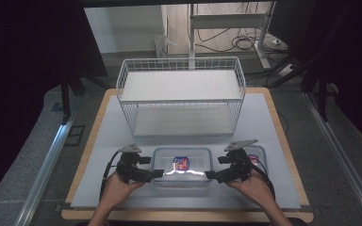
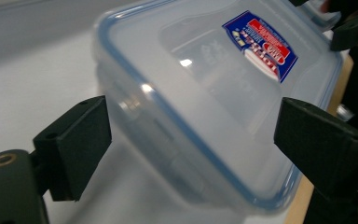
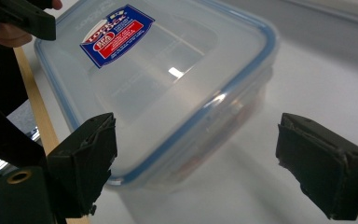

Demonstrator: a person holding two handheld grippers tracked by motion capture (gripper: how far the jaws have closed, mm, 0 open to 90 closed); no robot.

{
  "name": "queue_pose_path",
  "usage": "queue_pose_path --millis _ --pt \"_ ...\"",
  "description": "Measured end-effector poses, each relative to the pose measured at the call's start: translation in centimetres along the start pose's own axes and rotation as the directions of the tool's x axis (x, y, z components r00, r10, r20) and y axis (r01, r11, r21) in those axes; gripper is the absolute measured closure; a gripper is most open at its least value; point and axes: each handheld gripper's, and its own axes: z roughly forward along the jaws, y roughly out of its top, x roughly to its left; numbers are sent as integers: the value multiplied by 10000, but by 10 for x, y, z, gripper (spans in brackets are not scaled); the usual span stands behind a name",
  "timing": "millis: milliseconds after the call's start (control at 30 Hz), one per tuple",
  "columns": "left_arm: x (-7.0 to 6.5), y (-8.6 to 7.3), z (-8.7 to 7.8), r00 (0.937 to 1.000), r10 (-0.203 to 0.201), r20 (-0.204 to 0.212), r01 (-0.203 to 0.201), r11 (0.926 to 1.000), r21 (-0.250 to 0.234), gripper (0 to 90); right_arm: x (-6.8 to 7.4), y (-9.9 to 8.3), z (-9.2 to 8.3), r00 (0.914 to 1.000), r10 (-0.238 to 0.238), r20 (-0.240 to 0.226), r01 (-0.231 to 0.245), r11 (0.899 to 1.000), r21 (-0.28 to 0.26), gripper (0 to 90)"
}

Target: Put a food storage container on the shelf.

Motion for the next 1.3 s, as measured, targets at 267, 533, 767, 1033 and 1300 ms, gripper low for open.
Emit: queue_pose_path --millis 267,533,767,1033,1300 --pt "7 -2 2 9964 -604 588 589 9979 274 107 -4 7 20 9897 938 -1083 -884 9946 535 117" --pt "5 -1 7 9933 -874 759 840 9954 458 102 -5 6 20 9807 1466 -1293 -1385 9879 693 164" --pt "4 -8 -8 9875 -1312 870 1336 9908 -219 281 -3 2 7 9808 1436 -1320 -1423 9896 193 318" --pt "5 -19 -21 9777 -1547 1421 1660 9835 -717 450 -2 -6 -6 9734 1562 -1674 -1649 9855 -396 479" --pt "5 -25 -25 9752 -1483 1643 1636 9829 -840 481 0 -9 -7 9717 1544 -1786 -1667 9844 -560 495"
